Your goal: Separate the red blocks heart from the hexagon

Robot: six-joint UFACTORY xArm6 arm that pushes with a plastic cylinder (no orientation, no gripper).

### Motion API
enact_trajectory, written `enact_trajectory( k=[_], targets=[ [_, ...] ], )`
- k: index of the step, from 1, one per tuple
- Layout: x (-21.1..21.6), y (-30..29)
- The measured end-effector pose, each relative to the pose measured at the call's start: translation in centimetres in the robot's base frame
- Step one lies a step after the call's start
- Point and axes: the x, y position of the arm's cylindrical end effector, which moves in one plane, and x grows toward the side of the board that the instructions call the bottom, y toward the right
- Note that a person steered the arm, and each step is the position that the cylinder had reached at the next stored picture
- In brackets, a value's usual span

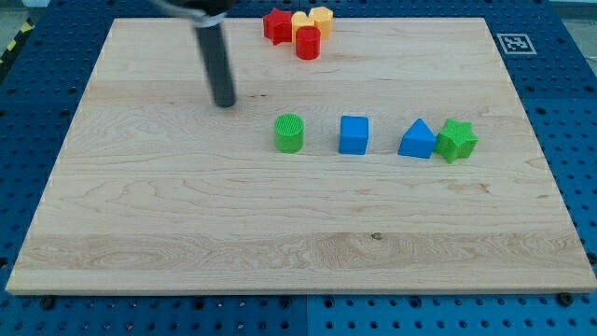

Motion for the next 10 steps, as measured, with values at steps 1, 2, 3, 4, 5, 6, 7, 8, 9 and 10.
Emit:
enact_trajectory(
  k=[1,2,3,4,5,6,7,8,9,10],
  targets=[
    [0.2,5.2],
    [0.2,5.2],
    [0.2,5.2],
    [0.2,5.2],
    [0.2,5.2],
    [-0.8,2.8],
    [-4.8,-2.4],
    [-11.4,-5.8],
    [-17.0,-5.4],
    [-17.0,-5.4]
  ],
)
